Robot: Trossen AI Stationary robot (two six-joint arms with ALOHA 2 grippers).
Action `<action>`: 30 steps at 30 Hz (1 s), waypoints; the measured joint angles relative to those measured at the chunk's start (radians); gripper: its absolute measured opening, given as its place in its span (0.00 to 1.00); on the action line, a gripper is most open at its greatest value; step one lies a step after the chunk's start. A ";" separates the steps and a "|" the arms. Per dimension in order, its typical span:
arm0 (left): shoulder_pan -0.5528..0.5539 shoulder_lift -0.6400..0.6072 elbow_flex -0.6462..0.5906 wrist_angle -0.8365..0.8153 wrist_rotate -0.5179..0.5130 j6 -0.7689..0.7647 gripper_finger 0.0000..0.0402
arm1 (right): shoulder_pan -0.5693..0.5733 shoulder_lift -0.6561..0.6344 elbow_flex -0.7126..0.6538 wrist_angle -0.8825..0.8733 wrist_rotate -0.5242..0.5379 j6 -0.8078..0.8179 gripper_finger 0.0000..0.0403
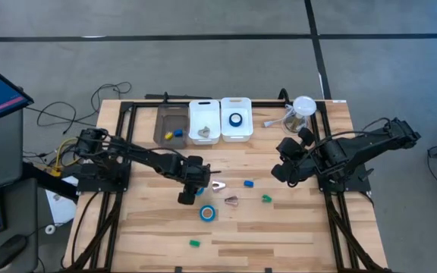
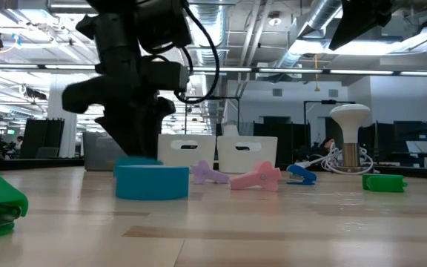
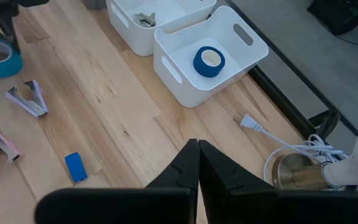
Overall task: Pick and place Stapler, Stapler remover, tape
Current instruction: Put the top light blue tape into the right white bin
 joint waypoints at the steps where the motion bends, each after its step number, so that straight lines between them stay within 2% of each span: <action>1: 0.005 0.005 0.001 0.004 0.001 -0.009 0.39 | 0.000 0.000 0.000 0.000 0.000 0.000 0.00; 7: 0.049 0.039 -0.002 0.027 0.023 -0.023 0.39 | 0.000 0.000 0.000 0.000 -0.001 0.000 0.00; 13: 0.079 0.069 0.000 0.041 0.106 -0.060 0.38 | 0.000 0.000 0.000 -0.003 -0.021 0.000 0.00; 17: 0.083 0.065 -0.002 0.050 0.109 -0.064 0.29 | 0.001 0.000 0.000 -0.005 -0.025 -0.001 0.00; 23: 0.085 0.062 -0.002 0.056 0.109 -0.066 0.06 | 0.001 0.000 0.000 -0.005 -0.025 -0.001 0.00; 30: 0.087 -0.002 -0.005 0.064 0.098 -0.068 0.06 | 0.000 0.000 0.003 -0.002 -0.029 -0.001 0.00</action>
